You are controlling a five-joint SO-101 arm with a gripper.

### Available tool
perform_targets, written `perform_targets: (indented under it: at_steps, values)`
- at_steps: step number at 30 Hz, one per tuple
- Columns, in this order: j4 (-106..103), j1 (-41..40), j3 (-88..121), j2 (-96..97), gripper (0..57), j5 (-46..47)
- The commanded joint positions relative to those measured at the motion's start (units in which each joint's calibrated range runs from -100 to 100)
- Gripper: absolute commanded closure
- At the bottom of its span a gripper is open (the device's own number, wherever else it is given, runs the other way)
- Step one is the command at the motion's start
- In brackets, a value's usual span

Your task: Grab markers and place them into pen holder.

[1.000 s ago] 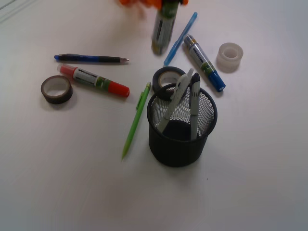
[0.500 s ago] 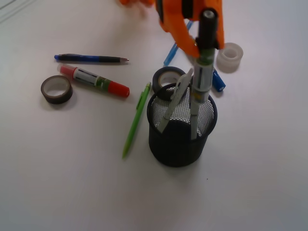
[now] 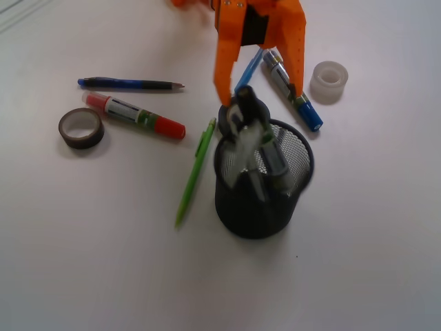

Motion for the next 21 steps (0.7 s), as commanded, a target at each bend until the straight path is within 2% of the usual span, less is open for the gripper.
perform_targets:
  at_steps: [1,6,12,16,21]
  values:
    - [-0.6,-0.4,-0.4,-1.0,22.7,2.3]
    - [8.6,-0.7,-0.5,-5.7,22.2,7.5]
    - [54.5,-2.8,-9.3,-20.0,22.4,10.8]
    - [73.6,-5.2,-13.6,-21.7,22.5,4.9]
    - [77.7,-12.9,-10.9,-21.6,22.6,-6.2]
